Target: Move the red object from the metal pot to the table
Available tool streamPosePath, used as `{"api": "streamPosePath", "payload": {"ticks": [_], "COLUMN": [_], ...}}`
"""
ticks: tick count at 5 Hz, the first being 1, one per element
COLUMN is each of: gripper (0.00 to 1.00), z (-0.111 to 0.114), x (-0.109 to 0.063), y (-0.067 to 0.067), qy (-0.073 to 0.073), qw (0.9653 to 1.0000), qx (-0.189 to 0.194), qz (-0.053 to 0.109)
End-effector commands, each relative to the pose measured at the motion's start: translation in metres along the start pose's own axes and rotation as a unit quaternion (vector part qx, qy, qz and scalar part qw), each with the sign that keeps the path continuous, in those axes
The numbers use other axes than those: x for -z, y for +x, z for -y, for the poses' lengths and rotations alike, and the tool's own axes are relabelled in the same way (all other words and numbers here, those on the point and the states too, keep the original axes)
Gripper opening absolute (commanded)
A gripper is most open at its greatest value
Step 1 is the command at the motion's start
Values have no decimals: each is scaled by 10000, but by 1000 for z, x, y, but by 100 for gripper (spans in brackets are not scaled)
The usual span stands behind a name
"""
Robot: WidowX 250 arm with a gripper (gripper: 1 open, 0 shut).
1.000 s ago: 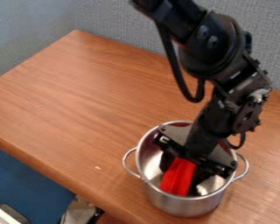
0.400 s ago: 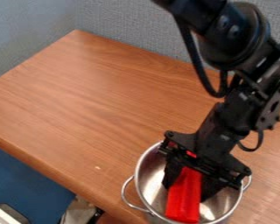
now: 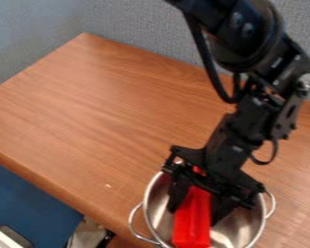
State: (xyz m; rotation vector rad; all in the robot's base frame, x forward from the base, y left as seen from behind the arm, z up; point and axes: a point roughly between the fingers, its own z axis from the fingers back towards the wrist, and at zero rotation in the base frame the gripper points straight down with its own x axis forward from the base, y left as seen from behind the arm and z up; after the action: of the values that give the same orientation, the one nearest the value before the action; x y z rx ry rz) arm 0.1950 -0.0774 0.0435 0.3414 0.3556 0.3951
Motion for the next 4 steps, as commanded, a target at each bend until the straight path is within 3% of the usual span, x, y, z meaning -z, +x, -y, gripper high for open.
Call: {"api": "streamPosePath", "payload": {"ticks": [1, 2, 4], "gripper": [0, 0, 0], "z": [-5, -1, -18], "x": [-8, -15, -16], "y": [15, 25, 22], "qy": [-105, -82, 20], "qw": [9998, 9992, 9941], "qx": [150, 371, 1072], "qz": [95, 159, 185]}}
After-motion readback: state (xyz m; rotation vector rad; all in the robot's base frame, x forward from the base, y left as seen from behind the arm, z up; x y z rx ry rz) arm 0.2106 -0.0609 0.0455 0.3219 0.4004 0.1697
